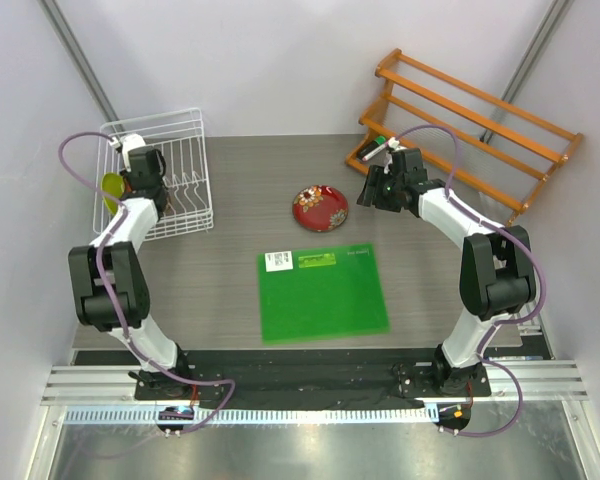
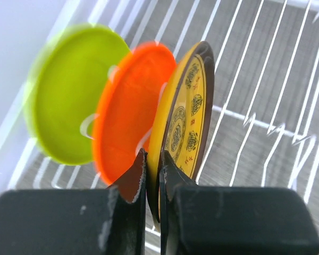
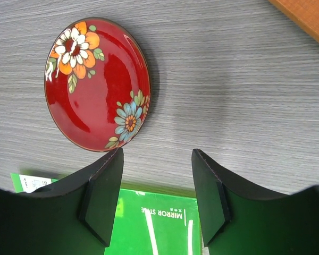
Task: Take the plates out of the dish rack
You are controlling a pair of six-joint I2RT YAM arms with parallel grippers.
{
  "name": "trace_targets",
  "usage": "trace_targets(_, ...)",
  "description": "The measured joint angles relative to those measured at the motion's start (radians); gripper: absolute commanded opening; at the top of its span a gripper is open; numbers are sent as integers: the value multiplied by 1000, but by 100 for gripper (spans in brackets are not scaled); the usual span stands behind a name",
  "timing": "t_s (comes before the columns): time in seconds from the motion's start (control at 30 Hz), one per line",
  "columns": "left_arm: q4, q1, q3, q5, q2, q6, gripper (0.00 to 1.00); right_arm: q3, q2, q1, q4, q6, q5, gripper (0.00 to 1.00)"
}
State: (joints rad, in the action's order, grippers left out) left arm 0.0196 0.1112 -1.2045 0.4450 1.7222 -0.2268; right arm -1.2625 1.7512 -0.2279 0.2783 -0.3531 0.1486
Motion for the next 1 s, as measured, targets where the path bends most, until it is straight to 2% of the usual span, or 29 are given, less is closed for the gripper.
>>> trace_targets(0.27,54,-20,0,34,-206,26,0,19,-18,0,2,0,13,61)
trace_targets(0.37,84,-34,0,4,-275,14,0,22,-33,0,8,0,23,62)
trace_targets(0.47,126,-39,1,-103,-346,-45,0,22,-58,-2,8,0,46,64)
trace_targets(0.67,100,-46,81,-428,-442,-245,0,24,-126,-29,-21,-9,165,66)
trace_targets(0.8,33,-90,172,-612,-425,-371,0,47,-146,-56,-115,-56,275,67)
trace_targets(1.0,-100,-214,273,-789,-349,-518,0,104,-147,-96,-294,-181,414,70)
